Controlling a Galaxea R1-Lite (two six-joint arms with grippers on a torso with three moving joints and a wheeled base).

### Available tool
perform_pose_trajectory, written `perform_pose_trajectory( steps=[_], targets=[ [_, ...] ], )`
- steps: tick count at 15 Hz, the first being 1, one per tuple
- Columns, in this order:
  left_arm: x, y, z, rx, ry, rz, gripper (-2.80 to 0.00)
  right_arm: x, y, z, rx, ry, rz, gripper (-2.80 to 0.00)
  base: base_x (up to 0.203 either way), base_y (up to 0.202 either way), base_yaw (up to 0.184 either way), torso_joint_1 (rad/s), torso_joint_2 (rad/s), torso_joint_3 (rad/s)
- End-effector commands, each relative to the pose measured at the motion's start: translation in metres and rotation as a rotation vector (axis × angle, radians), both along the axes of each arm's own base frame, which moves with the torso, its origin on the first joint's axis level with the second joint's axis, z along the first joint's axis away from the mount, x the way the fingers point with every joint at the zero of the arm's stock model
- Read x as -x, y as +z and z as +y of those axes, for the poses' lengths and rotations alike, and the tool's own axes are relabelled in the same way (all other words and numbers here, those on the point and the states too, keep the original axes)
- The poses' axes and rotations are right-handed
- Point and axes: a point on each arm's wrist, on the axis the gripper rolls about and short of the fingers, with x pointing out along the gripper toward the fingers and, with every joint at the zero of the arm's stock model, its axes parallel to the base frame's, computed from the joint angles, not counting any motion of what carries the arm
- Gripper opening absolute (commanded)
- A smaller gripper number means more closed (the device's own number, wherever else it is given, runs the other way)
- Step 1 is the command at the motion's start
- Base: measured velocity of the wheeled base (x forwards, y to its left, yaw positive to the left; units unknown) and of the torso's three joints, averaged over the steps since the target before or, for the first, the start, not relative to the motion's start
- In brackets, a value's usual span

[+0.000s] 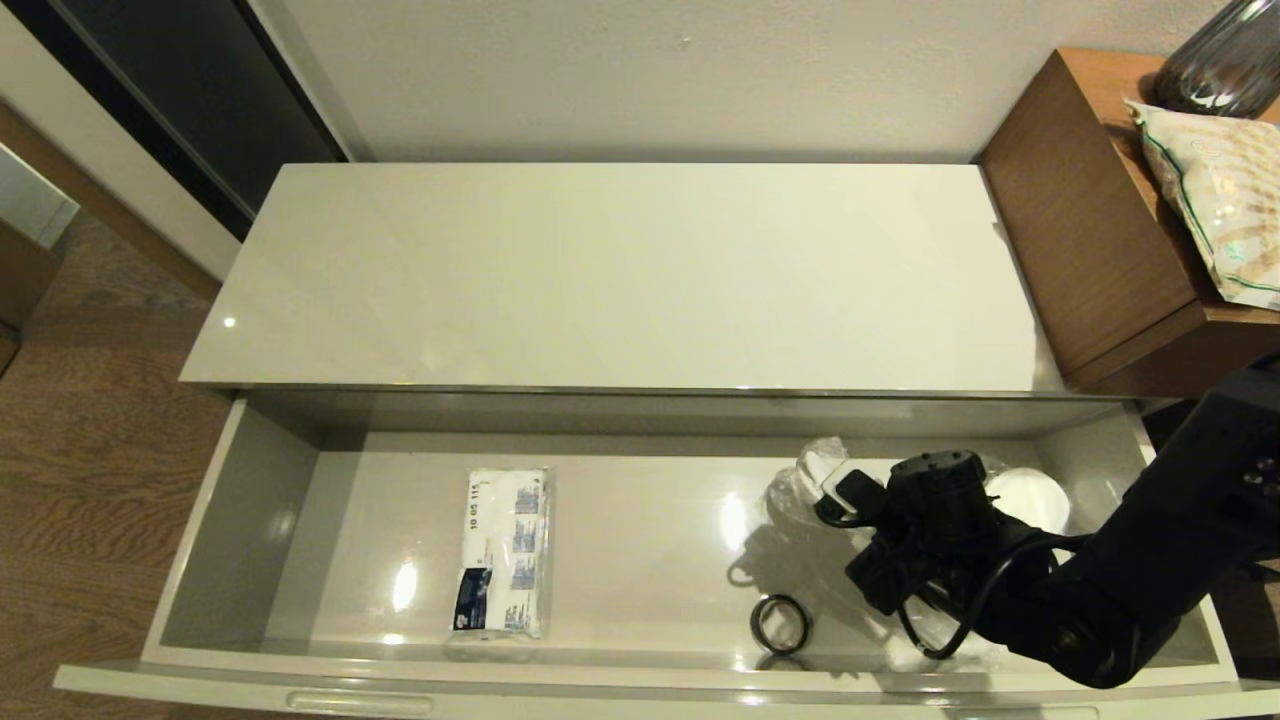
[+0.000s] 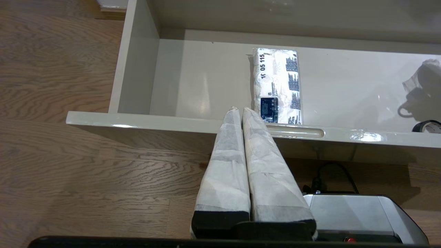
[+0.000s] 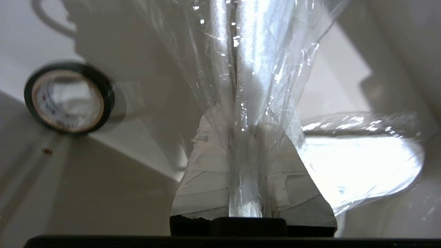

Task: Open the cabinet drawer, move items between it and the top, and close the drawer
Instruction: Put the disposable slippers in the drawer, then close the drawer

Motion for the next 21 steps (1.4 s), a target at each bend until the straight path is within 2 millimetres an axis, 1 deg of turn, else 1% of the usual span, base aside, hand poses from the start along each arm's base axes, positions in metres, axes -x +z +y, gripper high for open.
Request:
perform_pose_trajectory(
  steps=[1,3,4,6,8,10,11,13,15,16,17,18,19,21],
  targets=[
    [0.000,0.000,0.000,0.000,0.001,0.002,-2.80,0.000,-0.009,0.000,0.018,-0.006,0.022,0.00,0.000,0.000,0.000,0.000,0.00,0.000],
    [0.000,0.000,0.000,0.000,0.001,0.002,-2.80,-0.001,-0.006,0.000,0.012,-0.009,0.011,0.00,0.000,0.000,0.000,0.000,0.00,0.000],
    [0.000,0.000,0.000,0.000,0.001,0.002,-2.80,0.000,-0.001,0.000,0.004,-0.009,-0.003,0.00,0.000,0.000,0.000,0.000,0.00,0.000],
    [0.000,0.000,0.000,0.000,0.001,0.002,-2.80,0.006,0.020,-0.003,-0.024,0.000,-0.044,0.00,0.000,0.000,0.000,0.000,0.00,0.000],
    [0.000,0.000,0.000,0.000,0.001,0.002,-2.80,0.018,0.042,-0.008,-0.050,0.010,-0.079,0.00,0.000,0.000,0.000,0.000,0.00,0.000],
    [0.000,0.000,0.000,0.000,0.001,0.002,-2.80,0.029,0.069,-0.013,-0.079,0.004,-0.129,0.00,0.000,0.000,0.000,0.000,0.00,0.000],
    [0.000,0.000,0.000,0.000,0.001,0.002,-2.80,0.039,0.089,-0.018,-0.097,-0.002,-0.156,0.00,0.000,0.000,0.000,0.000,0.00,0.000],
    [0.000,0.000,0.000,0.000,0.001,0.002,-2.80,0.063,0.128,-0.029,-0.144,-0.032,-0.163,0.00,0.000,0.000,0.000,0.000,0.00,0.000],
    [0.000,0.000,0.000,0.000,0.001,0.002,-2.80,0.092,0.166,-0.043,-0.197,-0.105,-0.073,0.00,0.000,0.000,0.000,0.000,0.00,0.000],
    [0.000,0.000,0.000,0.000,0.001,0.002,-2.80,0.112,0.187,-0.052,-0.256,-0.174,-0.029,-2.80,0.000,0.000,0.000,0.000,0.00,0.000],
    [0.000,0.000,0.000,0.000,0.001,0.002,-2.80,0.132,0.204,-0.062,-0.332,-0.244,-0.014,-2.80,0.000,0.000,0.000,0.000,0.00,0.000],
    [0.000,0.000,0.000,0.000,0.001,0.002,-2.80,0.154,0.214,-0.072,-0.406,-0.318,0.000,-2.80,0.000,0.000,0.000,0.000,0.00,0.000],
    [0.000,0.000,0.000,0.000,0.001,0.002,-2.80,0.176,0.218,-0.082,-0.475,-0.394,0.019,-2.80,0.000,0.000,0.000,0.000,0.00,0.000],
    [0.000,0.000,0.000,0.000,0.001,0.002,-2.80,0.211,0.211,-0.096,-0.591,-0.579,0.105,-2.80,0.000,0.000,0.000,0.000,0.00,0.000]
  ],
)
